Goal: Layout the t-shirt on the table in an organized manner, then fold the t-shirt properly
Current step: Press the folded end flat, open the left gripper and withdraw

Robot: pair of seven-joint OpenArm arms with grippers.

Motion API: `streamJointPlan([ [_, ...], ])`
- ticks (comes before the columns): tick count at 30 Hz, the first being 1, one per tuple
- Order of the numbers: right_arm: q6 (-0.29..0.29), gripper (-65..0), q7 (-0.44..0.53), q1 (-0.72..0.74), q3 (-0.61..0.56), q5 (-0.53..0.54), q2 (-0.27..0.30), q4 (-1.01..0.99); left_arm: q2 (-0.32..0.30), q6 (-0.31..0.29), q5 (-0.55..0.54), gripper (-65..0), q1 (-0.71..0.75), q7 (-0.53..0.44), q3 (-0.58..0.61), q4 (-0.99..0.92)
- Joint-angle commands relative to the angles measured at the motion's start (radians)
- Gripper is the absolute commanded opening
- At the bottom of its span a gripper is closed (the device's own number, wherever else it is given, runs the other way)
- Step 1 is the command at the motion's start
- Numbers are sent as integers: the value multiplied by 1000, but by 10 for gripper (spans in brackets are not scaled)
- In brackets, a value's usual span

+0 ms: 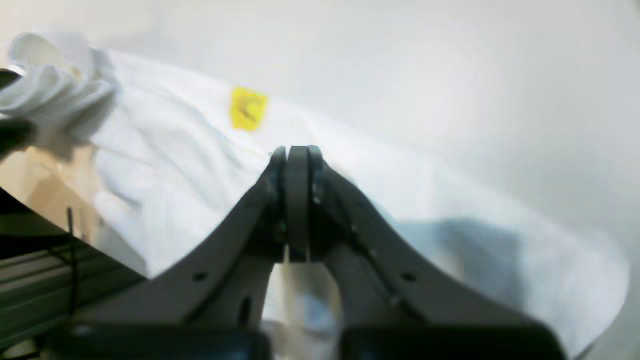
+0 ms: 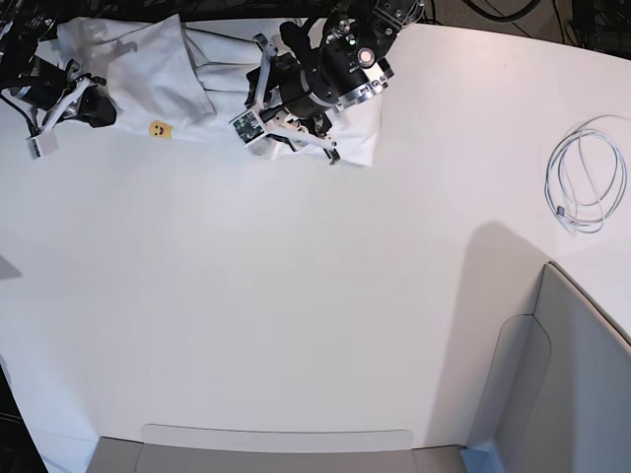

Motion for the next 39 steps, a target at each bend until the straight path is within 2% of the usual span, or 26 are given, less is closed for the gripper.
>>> streamJointPlan([
  [1, 1, -650, 13, 9, 5, 23, 19, -2, 24, 1, -8, -377, -21, -15, 3, 21],
  [8, 3, -650, 13, 11, 5, 23, 21, -23, 101, 1, -9, -377, -116, -15, 5, 21],
  [11, 3, -650, 13, 23, 5, 23, 21, -22, 105, 1, 0, -382, -170, -15, -2, 21],
  [13, 3, -650, 13, 28, 5, 23, 21, -22, 87, 1, 2, -434, -183, -9, -21, 21],
  [17, 3, -650, 13, 31, 5, 23, 41, -23, 0, 1, 2, -650, -160, -4, -84, 20],
  [21, 3, -650, 13, 43, 5, 23, 47, -22, -68, 1, 2, -650, -85, 9, -144, 20],
  [25, 3, -650, 13, 60, 5, 23, 47, -22, -83, 1, 2, -650, -9, 14, -149, 20],
  [31, 3, -650, 13, 74, 12, 26, 49, -20, -39, 1, 2, -650, 62, 6, -153, 20],
  [35, 3, -650, 13, 89, 18, 33, 99, -20, -7, 1, 2, -650, 59, 6, -178, 20],
  [39, 4, -650, 13, 81, 101, 79, 148, -23, 9, 1, 0, -650, 54, -14, -227, 20],
])
